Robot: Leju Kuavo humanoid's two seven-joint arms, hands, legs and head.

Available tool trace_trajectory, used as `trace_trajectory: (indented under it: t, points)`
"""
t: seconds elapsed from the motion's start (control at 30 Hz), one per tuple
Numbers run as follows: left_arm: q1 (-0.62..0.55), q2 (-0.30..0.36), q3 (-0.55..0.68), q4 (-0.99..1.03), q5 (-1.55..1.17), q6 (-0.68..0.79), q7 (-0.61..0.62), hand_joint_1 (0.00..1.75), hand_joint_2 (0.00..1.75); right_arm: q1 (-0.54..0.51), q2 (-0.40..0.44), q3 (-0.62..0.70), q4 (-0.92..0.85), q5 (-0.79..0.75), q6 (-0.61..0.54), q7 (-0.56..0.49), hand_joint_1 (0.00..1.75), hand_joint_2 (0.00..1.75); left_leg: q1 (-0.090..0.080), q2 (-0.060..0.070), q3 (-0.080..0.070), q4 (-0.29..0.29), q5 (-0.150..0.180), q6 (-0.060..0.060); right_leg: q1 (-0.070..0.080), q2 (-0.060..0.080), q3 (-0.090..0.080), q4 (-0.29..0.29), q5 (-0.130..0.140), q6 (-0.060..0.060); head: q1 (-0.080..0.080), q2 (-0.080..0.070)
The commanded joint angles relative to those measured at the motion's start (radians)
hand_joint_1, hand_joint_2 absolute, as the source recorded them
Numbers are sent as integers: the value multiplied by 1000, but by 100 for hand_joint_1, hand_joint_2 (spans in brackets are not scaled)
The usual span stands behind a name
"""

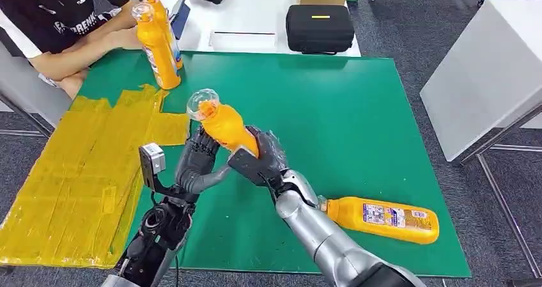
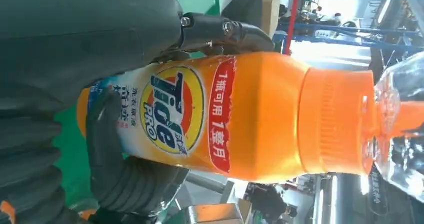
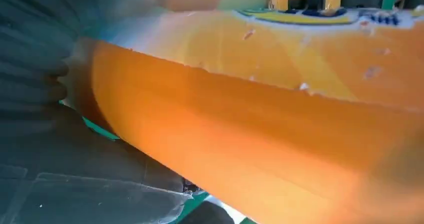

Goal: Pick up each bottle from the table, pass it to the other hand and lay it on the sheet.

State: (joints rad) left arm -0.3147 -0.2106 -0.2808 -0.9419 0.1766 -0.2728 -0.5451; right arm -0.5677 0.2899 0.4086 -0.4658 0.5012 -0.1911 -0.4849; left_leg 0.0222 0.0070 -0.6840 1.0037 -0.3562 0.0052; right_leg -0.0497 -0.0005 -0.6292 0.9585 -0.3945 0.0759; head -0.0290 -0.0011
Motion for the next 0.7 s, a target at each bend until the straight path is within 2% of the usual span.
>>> trace_trajectory:
  t: [0.03, 0.23, 0.37, 0.43, 0.47, 0.7]
  points:
    - [-117, -13, -26, 123, -5, 16, 39, 0, 175, 54, 24, 196, -74, 28, 64, -58, 175, 175, 1, -2, 7, 1, -3, 0, 2, -2, 7, 1, -4, -5, 0, 0]
    - [-117, -13, -25, 123, -5, 17, 39, 0, 175, 58, 26, 197, -74, 29, 63, -58, 175, 175, 1, -2, 7, 1, -4, 0, 2, -2, 7, 1, -4, -5, 0, 0]
    - [-124, -13, -21, 139, -3, 27, 38, 0, 175, 80, 13, 210, -126, -7, 139, -72, 175, 175, 1, -2, 10, 1, -5, 0, 2, -2, 10, 1, -5, -7, 0, 0]
    - [-127, -12, -19, 145, -3, 27, 34, 0, 175, 91, 7, 229, -151, -12, 163, -71, 175, 175, 1, -2, 6, 0, -3, 0, 2, -2, 7, 0, -3, -5, 0, 0]
    - [-127, -12, -18, 148, -4, 26, 33, 0, 175, 95, 4, 235, -160, -15, 172, -71, 175, 175, 1, -2, 10, 1, -5, 0, 2, -2, 10, 1, -6, -7, 0, 0]
    - [-129, -12, -15, 160, 0, 23, 29, 0, 175, 121, -15, 260, -205, -34, 196, -69, 175, 175, 1, -2, 5, 0, -2, 0, 2, -2, 5, 0, -3, -4, 0, 0]
